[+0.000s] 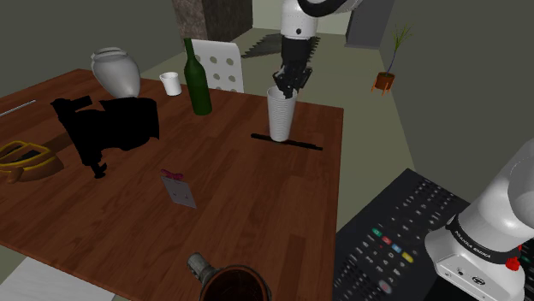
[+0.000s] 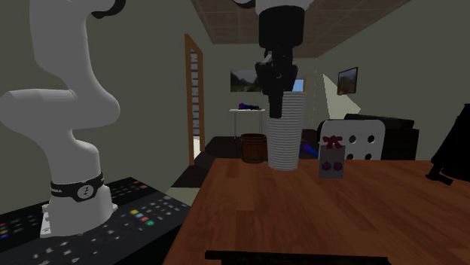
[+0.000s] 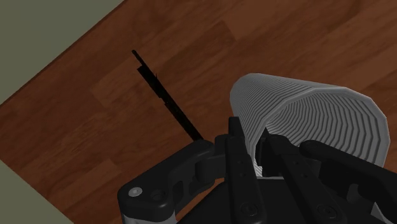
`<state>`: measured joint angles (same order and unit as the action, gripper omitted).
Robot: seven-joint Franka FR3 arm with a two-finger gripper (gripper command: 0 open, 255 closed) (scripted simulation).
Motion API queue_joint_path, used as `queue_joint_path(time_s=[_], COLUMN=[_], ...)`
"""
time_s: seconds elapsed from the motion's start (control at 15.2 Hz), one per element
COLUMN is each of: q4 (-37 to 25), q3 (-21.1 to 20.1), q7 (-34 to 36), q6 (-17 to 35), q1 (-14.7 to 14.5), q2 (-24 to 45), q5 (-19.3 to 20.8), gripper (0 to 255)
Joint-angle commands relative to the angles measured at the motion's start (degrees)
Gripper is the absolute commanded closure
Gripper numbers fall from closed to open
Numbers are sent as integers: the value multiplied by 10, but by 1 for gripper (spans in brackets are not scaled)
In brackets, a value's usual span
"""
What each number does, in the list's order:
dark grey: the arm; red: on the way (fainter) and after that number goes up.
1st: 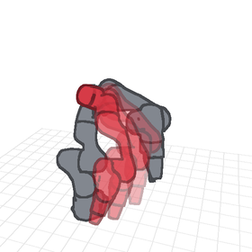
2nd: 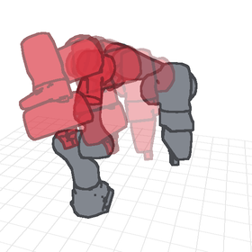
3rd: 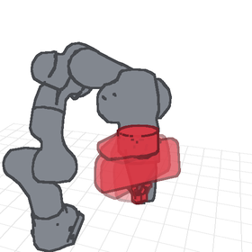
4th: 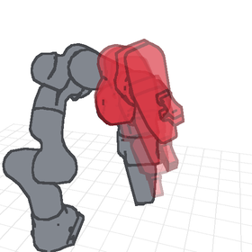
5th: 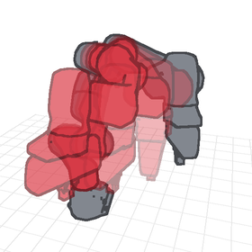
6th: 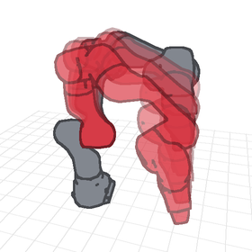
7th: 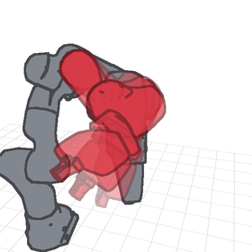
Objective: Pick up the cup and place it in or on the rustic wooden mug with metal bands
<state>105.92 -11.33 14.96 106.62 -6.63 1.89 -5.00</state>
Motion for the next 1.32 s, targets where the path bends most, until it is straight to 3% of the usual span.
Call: queue_joint_path(time_s=[0.0,0.73,1.25], q4=[-14,-92,-56], q3=[-1,0,-50], q7=[2,8,106], q6=[-15,-94,-91], q1=[-1,0,-49], q2=[-2,-2,-45], q5=[0,1,-11], gripper=[255,255,255])
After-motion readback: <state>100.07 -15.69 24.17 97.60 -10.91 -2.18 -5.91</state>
